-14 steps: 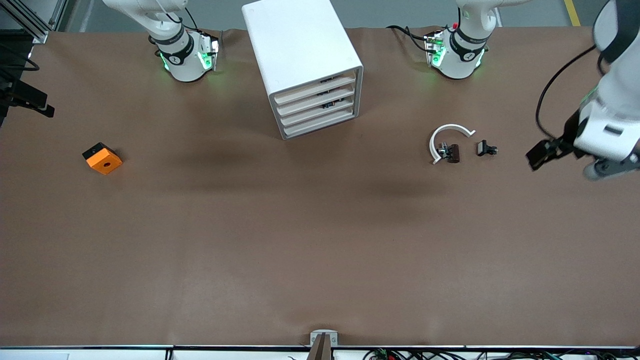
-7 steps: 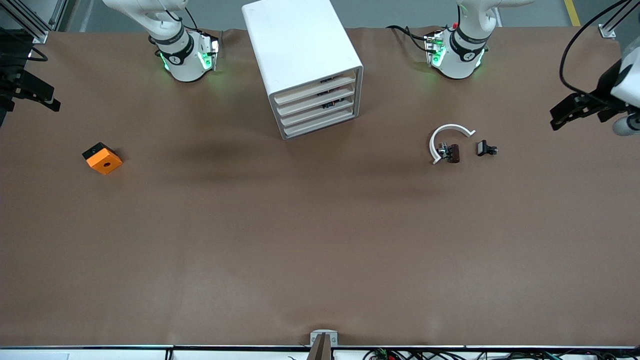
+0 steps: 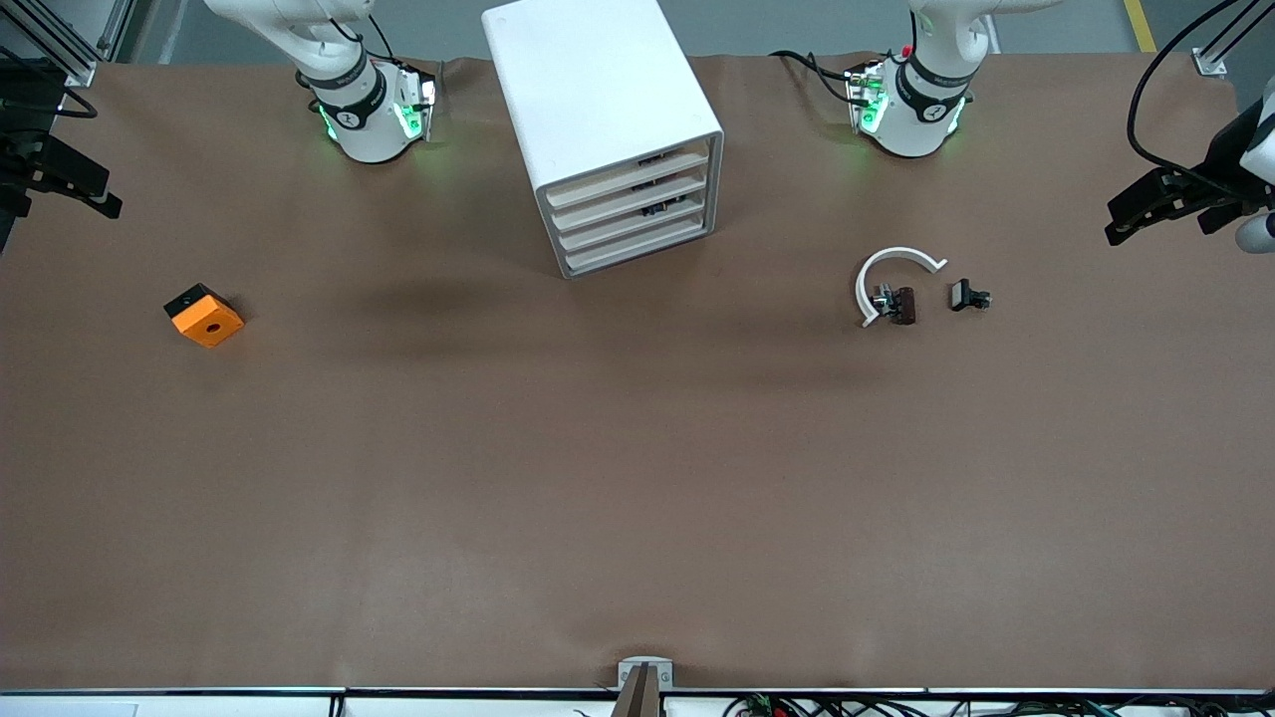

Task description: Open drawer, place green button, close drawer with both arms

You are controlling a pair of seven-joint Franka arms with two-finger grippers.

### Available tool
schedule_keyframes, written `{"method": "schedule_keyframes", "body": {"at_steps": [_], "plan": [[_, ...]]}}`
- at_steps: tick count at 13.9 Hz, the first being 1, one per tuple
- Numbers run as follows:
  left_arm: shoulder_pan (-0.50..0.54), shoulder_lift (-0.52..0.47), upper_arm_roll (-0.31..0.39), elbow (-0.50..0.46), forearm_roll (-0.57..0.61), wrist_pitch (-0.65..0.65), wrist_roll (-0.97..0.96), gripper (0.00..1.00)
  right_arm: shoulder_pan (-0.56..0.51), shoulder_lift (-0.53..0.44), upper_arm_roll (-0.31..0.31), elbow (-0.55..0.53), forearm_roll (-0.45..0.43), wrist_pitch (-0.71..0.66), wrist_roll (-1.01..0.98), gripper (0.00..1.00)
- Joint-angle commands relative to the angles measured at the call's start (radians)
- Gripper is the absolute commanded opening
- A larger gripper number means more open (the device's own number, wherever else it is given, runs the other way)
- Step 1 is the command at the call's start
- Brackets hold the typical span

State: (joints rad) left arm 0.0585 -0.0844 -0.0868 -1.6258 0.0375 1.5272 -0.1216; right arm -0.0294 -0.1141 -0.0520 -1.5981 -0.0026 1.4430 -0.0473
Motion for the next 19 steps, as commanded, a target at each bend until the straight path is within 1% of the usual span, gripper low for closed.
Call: {"method": "schedule_keyframes", "body": {"at_steps": [1,4,9,12,15,17,19], "plan": [[0.027,-0.026,-0.025,-0.016,-0.018,-0.002,0.019,1.0,-0.018,-0.036,0.009,-0.04,0.01,0.017,0.015,1.0],[0.027,-0.026,-0.024,-0.009,-0.016,-0.012,0.049,1.0,-0.033,-0.053,0.029,-0.057,0.01,0.023,0.015,1.0],[0.024,-0.014,-0.031,-0.011,-0.014,-0.013,0.072,1.0,-0.024,-0.062,0.029,-0.068,0.01,0.027,0.015,1.0],[0.018,-0.029,-0.037,-0.016,-0.016,-0.013,0.074,1.0,-0.024,-0.062,0.027,-0.068,0.01,0.03,0.015,1.0],[0.018,-0.04,-0.047,-0.006,-0.018,-0.013,0.068,1.0,-0.024,-0.062,0.027,-0.066,0.01,0.033,0.015,1.0],[0.017,-0.023,-0.072,0.007,-0.011,-0.013,0.05,1.0,-0.024,-0.064,0.026,-0.068,0.01,0.033,0.015,1.0],[0.018,-0.009,-0.077,0.009,-0.007,-0.013,0.046,1.0,-0.024,-0.065,0.026,-0.068,0.01,0.033,0.015,1.0]]}}
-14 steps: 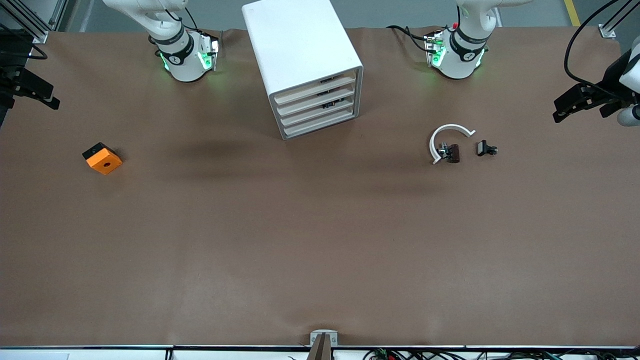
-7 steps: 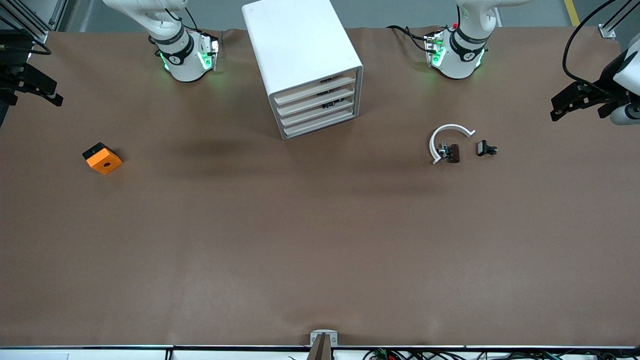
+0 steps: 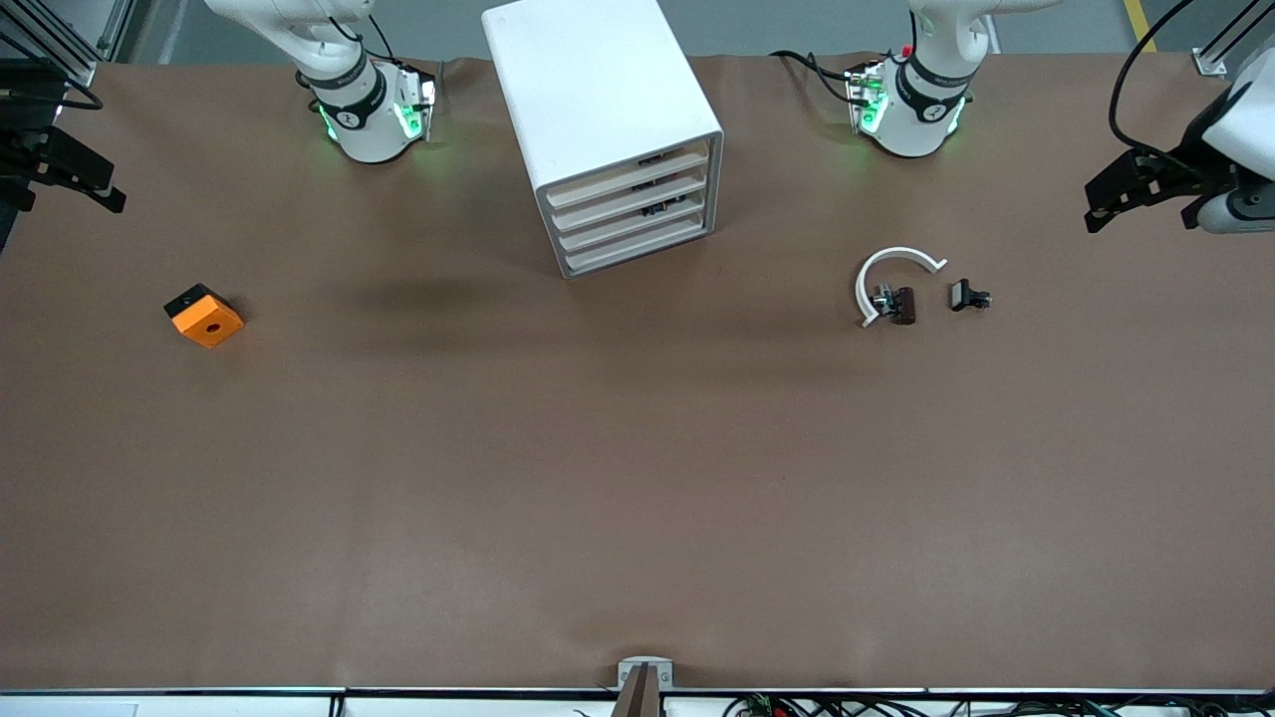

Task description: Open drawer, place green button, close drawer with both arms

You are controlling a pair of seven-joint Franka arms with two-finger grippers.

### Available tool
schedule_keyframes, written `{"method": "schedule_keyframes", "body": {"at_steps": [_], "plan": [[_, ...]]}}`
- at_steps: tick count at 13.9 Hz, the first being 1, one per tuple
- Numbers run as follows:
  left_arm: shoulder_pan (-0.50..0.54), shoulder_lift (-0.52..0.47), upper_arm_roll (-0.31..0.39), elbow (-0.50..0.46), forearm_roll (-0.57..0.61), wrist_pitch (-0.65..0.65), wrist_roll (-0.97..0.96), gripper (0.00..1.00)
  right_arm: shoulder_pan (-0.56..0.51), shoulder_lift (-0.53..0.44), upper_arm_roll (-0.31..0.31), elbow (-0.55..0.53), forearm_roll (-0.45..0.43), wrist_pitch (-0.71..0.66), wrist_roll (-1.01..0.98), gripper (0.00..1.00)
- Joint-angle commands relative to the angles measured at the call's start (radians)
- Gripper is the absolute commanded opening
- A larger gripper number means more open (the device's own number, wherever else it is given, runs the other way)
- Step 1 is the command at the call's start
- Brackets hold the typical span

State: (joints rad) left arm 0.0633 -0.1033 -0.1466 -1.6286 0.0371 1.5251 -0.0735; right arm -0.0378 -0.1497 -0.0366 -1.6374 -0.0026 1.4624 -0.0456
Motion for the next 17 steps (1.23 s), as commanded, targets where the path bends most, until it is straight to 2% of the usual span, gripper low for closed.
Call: {"method": "schedule_keyframes", "body": {"at_steps": [1,17], "plan": [[0.015,0.011,-0.017,0.019,-0.011,-0.011,0.001,1.0,-0.016,-0.034,0.009,-0.03,0.01,0.013,0.013,1.0],[0.026,0.008,-0.005,0.03,-0.003,-0.04,0.011,1.0,-0.017,-0.042,0.006,-0.038,0.039,0.029,0.043,1.0]]}}
